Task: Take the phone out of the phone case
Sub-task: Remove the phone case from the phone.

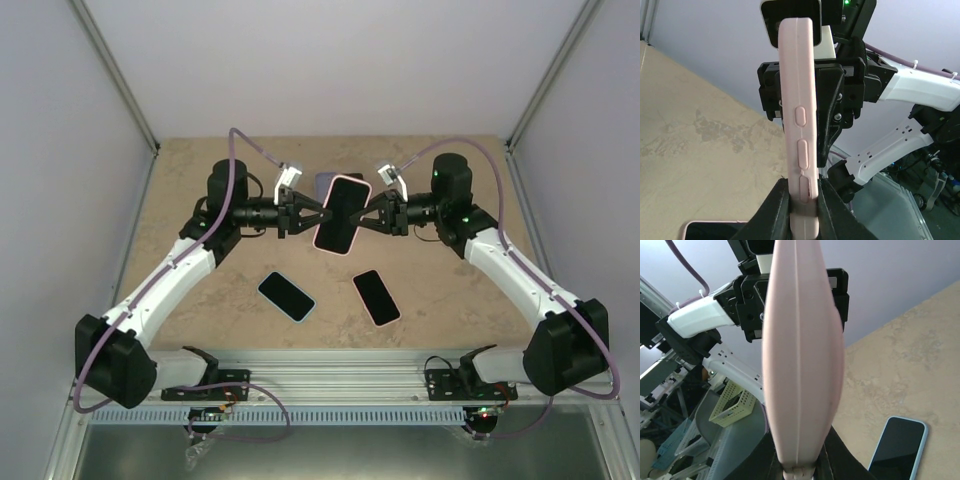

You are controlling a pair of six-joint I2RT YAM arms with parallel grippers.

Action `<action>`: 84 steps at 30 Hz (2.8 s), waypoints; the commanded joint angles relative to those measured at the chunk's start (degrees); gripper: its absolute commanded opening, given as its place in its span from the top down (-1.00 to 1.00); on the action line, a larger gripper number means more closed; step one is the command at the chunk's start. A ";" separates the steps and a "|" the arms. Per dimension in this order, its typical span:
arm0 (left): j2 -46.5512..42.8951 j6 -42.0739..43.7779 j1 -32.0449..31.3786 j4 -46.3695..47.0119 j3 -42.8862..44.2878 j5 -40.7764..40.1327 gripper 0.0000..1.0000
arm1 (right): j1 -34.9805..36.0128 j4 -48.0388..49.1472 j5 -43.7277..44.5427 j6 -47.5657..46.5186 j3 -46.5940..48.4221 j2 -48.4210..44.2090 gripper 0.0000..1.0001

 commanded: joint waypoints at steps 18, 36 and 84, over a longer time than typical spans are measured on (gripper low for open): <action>0.24 -20.73 0.86 24.16 -4.96 -2.80 1.00 | 0.31 6.79 3.57 8.46 1.40 2.81 0.38; -1.82 5.38 2.21 -3.55 -2.55 4.83 0.23 | -2.56 14.10 1.20 14.74 -0.10 -0.72 0.99; -1.91 -0.07 0.01 5.27 -8.51 -2.11 0.71 | -2.28 27.17 -2.40 24.27 -3.22 -4.20 0.99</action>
